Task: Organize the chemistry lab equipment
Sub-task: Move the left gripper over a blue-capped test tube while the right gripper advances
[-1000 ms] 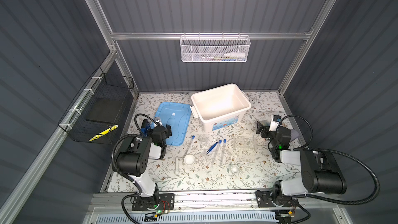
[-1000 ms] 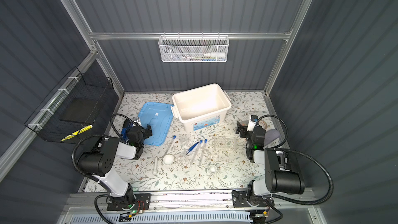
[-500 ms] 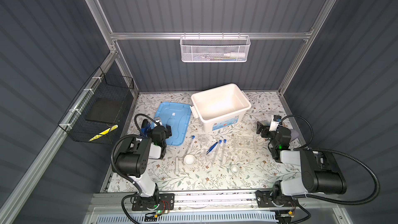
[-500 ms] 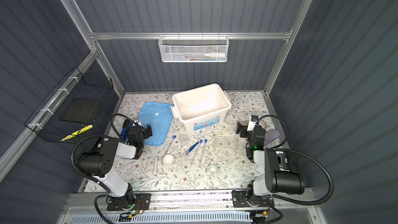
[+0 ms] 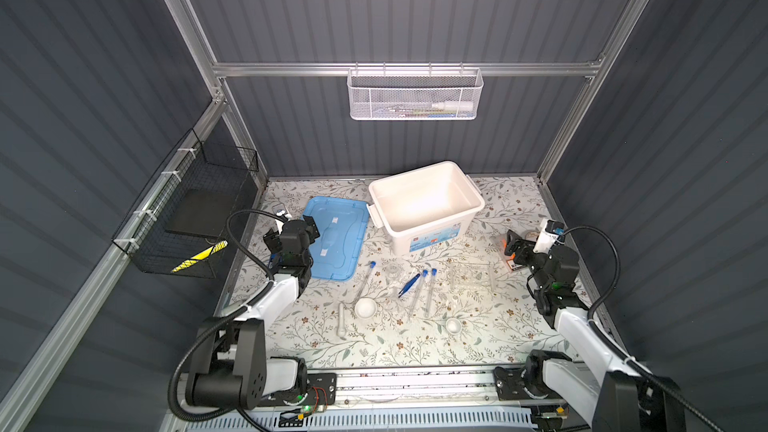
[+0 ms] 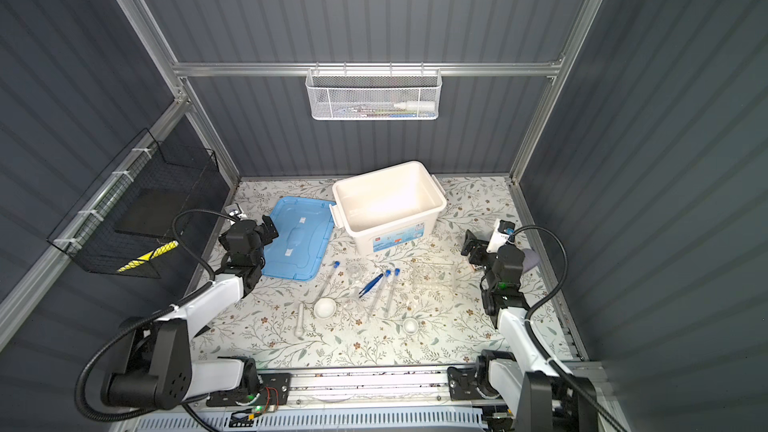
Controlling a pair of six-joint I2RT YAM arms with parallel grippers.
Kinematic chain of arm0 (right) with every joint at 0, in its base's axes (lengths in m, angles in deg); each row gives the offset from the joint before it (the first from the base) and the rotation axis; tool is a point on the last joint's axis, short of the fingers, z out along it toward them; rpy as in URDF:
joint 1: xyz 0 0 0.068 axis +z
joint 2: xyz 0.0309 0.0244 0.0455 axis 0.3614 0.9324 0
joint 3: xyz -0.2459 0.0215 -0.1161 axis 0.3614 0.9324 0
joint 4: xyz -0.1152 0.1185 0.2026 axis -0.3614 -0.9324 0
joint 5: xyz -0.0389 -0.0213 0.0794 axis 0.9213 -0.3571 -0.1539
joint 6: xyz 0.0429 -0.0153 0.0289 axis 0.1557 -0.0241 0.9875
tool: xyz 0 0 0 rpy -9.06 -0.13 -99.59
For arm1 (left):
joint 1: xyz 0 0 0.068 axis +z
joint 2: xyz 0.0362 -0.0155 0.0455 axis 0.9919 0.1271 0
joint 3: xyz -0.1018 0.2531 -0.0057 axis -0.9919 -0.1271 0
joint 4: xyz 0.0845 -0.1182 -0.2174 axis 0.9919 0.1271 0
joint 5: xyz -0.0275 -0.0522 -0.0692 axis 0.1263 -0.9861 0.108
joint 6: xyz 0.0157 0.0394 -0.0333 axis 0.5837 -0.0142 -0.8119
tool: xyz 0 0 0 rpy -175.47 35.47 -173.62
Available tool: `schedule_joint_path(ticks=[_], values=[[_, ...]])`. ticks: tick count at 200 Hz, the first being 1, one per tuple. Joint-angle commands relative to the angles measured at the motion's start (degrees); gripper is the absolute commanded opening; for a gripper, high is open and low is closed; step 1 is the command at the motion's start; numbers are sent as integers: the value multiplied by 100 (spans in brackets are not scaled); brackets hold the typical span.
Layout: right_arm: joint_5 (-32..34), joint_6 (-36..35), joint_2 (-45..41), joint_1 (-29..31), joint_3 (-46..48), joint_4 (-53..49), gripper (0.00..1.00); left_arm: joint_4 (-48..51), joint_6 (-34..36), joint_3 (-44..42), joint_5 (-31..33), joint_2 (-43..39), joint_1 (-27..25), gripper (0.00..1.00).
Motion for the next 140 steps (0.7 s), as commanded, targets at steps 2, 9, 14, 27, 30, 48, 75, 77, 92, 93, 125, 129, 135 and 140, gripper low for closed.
schedule_joint_path(ticks=[2,9,14,27,30,48,75,77,92,93,125,129,135,140], values=[[-333,321,-376,-16,-185,-1123,94,1086,-391,17,-524,-361,27,100],[-439,354,-462,-12,-220,-1244,93,1232,-444,11,-750,-462,24,100],[-495,385,-512,-3,-248,-1332,93,1342,-482,1,-915,-513,20,100],[-586,504,-621,20,-310,-1553,92,1645,-589,-10,-1207,-633,-38,100],[-604,534,-645,29,-317,-1585,92,1707,-617,-14,-1209,-668,-76,100],[-783,744,-764,140,-329,-1688,90,1973,-739,-147,-1062,-875,-415,100],[-659,758,-827,592,-426,-2013,89,2150,-869,-364,-975,-1184,-821,100],[-646,755,-829,639,-435,-2039,89,2165,-881,-381,-985,-1206,-838,100],[-512,758,-801,923,-499,-2211,88,2290,-880,-431,-1110,-1295,-926,99],[-501,760,-802,948,-498,-2219,88,2303,-865,-429,-1115,-1296,-930,99],[-317,897,-775,1401,-551,-2451,86,2798,-596,-354,-1067,-1430,-1296,98],[-293,923,-776,1444,-558,-2474,86,2831,-573,-353,-1047,-1468,-1354,98],[-255,958,-777,1509,-553,-2494,85,2857,-551,-352,-1050,-1519,-1432,98],[-224,980,-777,1555,-552,-2506,85,2873,-531,-352,-1073,-1558,-1487,98]])
